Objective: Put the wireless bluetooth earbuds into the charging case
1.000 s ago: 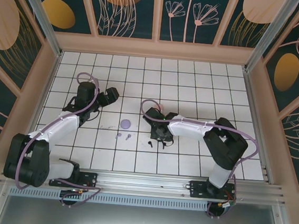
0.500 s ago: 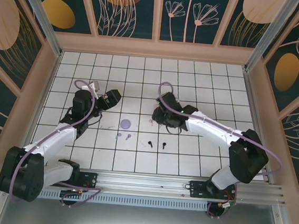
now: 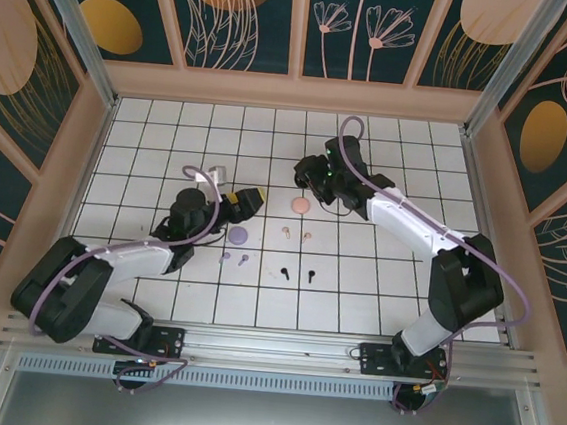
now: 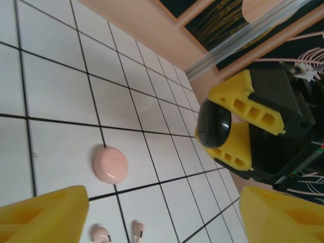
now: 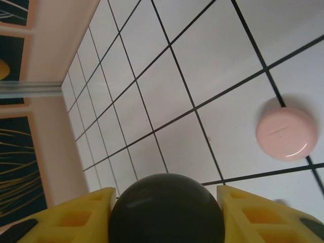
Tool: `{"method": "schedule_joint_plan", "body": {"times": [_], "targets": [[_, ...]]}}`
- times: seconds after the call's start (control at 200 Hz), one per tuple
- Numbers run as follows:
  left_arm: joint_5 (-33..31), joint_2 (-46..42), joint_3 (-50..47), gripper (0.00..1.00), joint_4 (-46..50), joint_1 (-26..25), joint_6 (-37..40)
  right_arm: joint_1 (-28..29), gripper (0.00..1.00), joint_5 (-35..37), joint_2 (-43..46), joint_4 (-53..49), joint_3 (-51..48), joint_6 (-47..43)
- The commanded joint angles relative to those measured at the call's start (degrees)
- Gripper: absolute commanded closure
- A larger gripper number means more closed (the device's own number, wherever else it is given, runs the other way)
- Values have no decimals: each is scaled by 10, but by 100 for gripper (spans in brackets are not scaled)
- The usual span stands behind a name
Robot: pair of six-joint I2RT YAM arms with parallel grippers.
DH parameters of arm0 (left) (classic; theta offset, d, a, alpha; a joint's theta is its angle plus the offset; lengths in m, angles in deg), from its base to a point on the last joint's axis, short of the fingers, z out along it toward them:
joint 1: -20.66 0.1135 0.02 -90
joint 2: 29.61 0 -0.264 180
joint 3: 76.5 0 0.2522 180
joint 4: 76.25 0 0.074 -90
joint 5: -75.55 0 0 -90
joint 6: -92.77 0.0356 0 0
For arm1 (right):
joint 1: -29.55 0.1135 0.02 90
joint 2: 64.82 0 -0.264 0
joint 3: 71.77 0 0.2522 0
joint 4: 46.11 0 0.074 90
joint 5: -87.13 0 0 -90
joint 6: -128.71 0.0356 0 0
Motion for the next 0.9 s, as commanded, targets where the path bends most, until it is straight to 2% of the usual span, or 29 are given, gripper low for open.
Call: {"method": "schedule_joint_plan", "body": {"times": [0.0, 0.285, 0.896], "targets": [[-9, 38, 33, 27, -83, -18, 13, 3, 60, -9, -10, 28, 16, 55], [-8, 126, 90, 32, -133, -46, 15, 21, 60, 15, -26, 21, 30, 73], [-16, 216, 140, 46, -176, -50, 7, 27, 60, 14, -39, 22, 38, 70]]}}
